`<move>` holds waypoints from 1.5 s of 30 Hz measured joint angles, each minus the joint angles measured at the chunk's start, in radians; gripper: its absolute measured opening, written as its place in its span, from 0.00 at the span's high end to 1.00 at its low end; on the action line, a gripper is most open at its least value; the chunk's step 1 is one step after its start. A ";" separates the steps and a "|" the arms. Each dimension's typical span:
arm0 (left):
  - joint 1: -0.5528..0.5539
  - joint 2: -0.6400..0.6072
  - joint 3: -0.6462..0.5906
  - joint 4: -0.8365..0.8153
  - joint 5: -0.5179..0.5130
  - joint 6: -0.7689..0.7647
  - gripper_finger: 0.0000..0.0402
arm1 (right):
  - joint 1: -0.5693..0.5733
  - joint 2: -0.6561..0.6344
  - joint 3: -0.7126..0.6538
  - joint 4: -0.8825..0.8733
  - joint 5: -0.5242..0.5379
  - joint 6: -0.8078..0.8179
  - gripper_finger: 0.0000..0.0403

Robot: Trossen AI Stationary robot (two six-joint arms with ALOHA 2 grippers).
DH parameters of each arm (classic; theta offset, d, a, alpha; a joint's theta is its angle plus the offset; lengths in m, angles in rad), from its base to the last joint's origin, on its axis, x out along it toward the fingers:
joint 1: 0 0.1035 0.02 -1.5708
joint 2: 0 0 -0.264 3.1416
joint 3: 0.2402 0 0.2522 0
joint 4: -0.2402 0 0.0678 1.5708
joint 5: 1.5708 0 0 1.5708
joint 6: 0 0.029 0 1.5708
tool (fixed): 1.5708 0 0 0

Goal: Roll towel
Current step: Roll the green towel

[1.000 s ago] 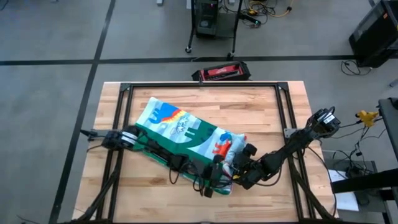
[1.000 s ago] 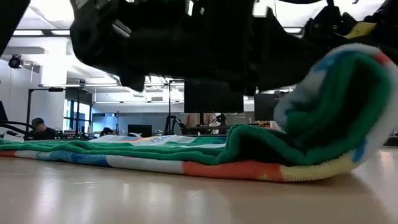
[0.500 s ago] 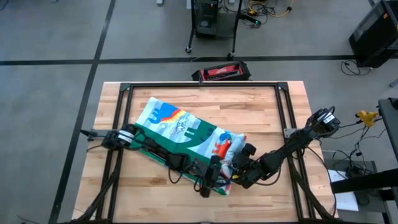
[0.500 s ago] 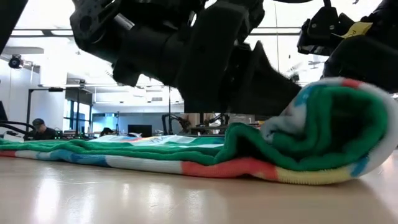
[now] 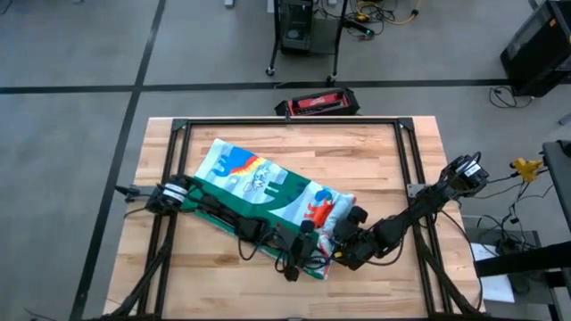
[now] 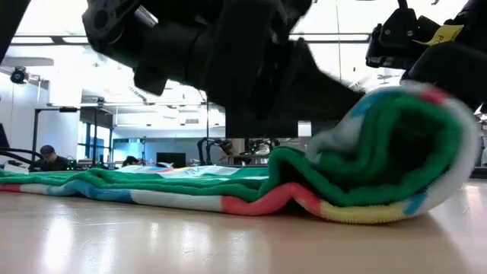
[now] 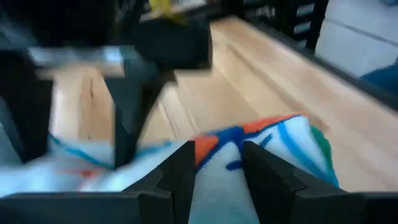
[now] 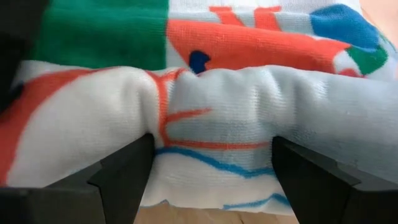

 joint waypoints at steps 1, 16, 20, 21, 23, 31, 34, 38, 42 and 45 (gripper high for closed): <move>0.000 -0.001 0.000 0.017 0.004 0.002 0.70 | 0.000 0.000 0.000 0.000 -0.001 0.000 0.23; 0.005 0.151 0.123 0.109 0.226 -0.093 0.70 | 0.000 0.000 0.000 0.002 -0.015 0.014 0.24; 0.007 0.117 0.131 -0.020 0.191 -0.059 0.70 | 0.002 0.000 0.000 0.002 -0.018 0.016 0.25; 0.007 0.107 0.130 -0.034 0.186 -0.051 0.70 | 0.002 0.000 0.000 0.002 -0.018 0.016 0.25; 0.007 0.080 0.124 -0.079 0.167 -0.034 0.70 | 0.002 0.000 0.000 0.003 -0.019 0.016 0.26; 0.007 0.036 0.085 -0.179 0.053 0.001 0.70 | 0.005 0.000 -0.002 0.003 -0.020 0.008 0.25; 0.007 0.013 0.057 -0.202 0.027 -0.001 0.70 | 0.008 0.001 -0.002 0.003 -0.020 0.008 0.25; 0.009 -0.036 0.027 -0.246 0.015 -0.019 0.70 | 0.009 0.001 -0.002 0.004 -0.021 0.009 0.26; -0.002 -0.088 -0.001 -0.252 -0.018 -0.020 0.70 | 0.009 0.001 -0.002 0.003 -0.025 0.008 0.27; -0.011 -0.112 -0.026 -0.249 -0.067 -0.020 0.70 | 0.009 0.001 -0.004 0.004 -0.025 0.008 0.26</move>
